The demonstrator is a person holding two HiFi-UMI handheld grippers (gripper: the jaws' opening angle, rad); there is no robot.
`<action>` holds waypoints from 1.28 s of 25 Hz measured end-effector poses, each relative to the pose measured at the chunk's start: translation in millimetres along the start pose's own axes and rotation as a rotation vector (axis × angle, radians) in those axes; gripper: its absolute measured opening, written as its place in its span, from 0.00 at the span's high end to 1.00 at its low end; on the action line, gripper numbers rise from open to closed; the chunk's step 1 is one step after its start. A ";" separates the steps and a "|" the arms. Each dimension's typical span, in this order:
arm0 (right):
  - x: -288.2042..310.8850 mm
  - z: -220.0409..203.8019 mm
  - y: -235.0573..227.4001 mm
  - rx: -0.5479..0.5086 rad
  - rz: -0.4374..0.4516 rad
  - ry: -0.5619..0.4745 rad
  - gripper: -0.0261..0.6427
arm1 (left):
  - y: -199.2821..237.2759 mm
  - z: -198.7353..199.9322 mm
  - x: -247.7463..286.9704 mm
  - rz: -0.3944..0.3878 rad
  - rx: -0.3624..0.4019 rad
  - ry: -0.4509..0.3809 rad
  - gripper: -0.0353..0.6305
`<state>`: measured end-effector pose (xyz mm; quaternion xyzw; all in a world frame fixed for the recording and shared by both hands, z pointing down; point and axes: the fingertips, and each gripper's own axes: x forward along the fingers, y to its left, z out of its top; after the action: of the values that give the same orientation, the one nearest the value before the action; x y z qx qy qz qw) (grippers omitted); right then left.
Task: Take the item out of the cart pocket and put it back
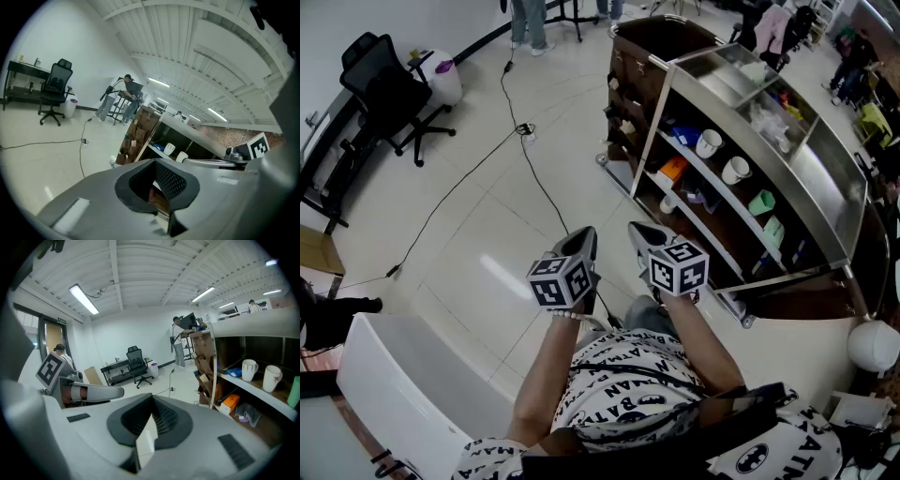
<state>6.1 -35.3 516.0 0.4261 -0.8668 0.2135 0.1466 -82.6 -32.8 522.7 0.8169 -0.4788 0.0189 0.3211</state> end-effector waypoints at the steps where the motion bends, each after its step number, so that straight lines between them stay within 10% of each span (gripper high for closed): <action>1: 2.0 -1.5 2.4 -0.002 -0.001 0.004 0.96 | 3.0 -1.1 -1.8 0.000 -0.002 0.001 0.94; 13: 29.6 3.2 -6.0 0.023 -0.026 0.005 0.96 | 36.5 2.4 7.6 0.005 -0.003 0.031 0.94; 32: 140.3 53.8 -169.3 0.099 -0.101 0.050 0.96 | 85.6 61.6 241.3 -0.066 0.185 0.249 0.75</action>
<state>54.7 -249.2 572.1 0.4706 -0.8285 0.2591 0.1578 -37.2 -280.7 598.8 0.8496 -0.4044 0.1536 0.3018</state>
